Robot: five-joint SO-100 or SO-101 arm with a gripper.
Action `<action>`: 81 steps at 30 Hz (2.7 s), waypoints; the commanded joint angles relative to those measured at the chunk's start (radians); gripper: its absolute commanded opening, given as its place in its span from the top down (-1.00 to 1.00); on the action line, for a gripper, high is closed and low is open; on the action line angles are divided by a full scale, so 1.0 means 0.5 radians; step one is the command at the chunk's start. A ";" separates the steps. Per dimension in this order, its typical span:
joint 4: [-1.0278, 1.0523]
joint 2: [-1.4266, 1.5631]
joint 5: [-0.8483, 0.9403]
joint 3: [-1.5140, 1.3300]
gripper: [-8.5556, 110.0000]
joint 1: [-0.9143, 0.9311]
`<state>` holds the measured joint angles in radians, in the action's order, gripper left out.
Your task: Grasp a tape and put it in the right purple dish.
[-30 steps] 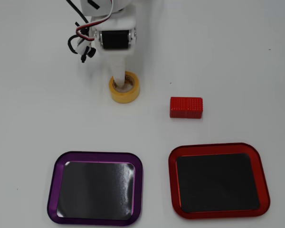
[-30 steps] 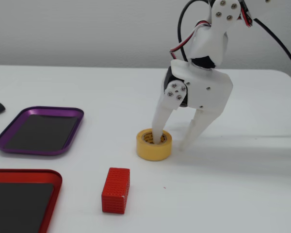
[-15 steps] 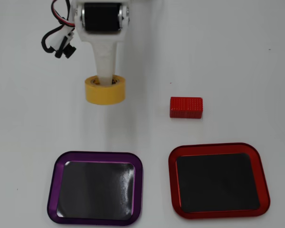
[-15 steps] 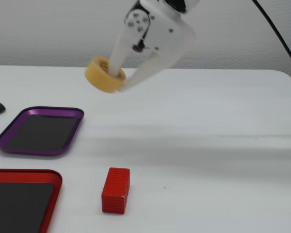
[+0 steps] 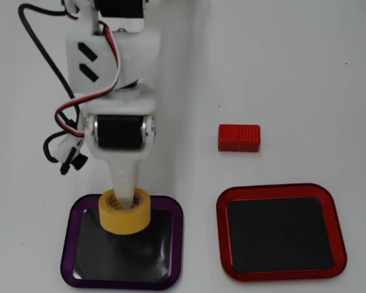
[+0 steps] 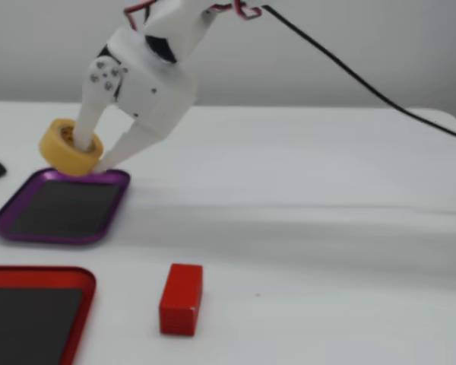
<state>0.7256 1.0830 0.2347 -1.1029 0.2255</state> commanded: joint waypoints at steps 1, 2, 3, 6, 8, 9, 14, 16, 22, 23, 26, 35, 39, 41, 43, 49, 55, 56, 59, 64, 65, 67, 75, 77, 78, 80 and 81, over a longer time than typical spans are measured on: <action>0.196 -0.114 0.021 0.356 0.86 0.015; 0.245 -0.153 0.021 0.420 0.86 0.015; 0.285 -0.184 0.021 0.469 0.86 0.015; 0.414 -0.245 0.021 0.583 0.86 0.012; 0.494 -0.245 0.021 0.626 0.85 0.012; 0.531 -0.245 0.021 0.644 0.84 0.015; 0.730 -0.239 0.021 0.795 0.71 0.015; 0.850 -0.239 0.021 0.905 0.68 0.015; 1.328 -0.212 0.000 1.365 0.66 0.012; 1.457 -0.187 -0.009 1.488 0.66 0.012; 1.816 -0.092 -0.018 1.847 0.66 0.009; 1.963 0.374 -0.169 1.592 0.67 0.160; 1.960 0.706 -0.166 1.040 0.67 0.163; 1.948 0.905 -0.166 0.733 0.67 0.150; 1.939 1.101 -0.166 0.430 0.67 0.138; 1.789 1.657 -0.160 -0.466 0.67 0.138; 1.451 2.227 -0.156 -1.344 0.67 0.138; 1.396 2.329 -0.156 -1.491 0.67 0.138; 1.239 2.654 -0.181 -1.914 0.67 0.138; 1.058 3.249 -0.187 -2.543 0.67 0.135; 1.037 3.375 -0.184 -2.657 0.67 0.135; 0.988 3.639 -0.184 -2.875 0.67 0.135; 1.000 4.725 -0.187 -3.583 0.66 0.135; 1.028 4.777 -0.193 -3.678 0.66 0.135; 1.040 4.746 -0.193 -3.721 0.67 0.135; 1.043 4.648 -0.199 -3.777 0.67 0.132; 1.043 4.623 -0.202 -3.804 0.67 0.132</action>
<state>1.2395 3.3471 0.1442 -2.9698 0.2991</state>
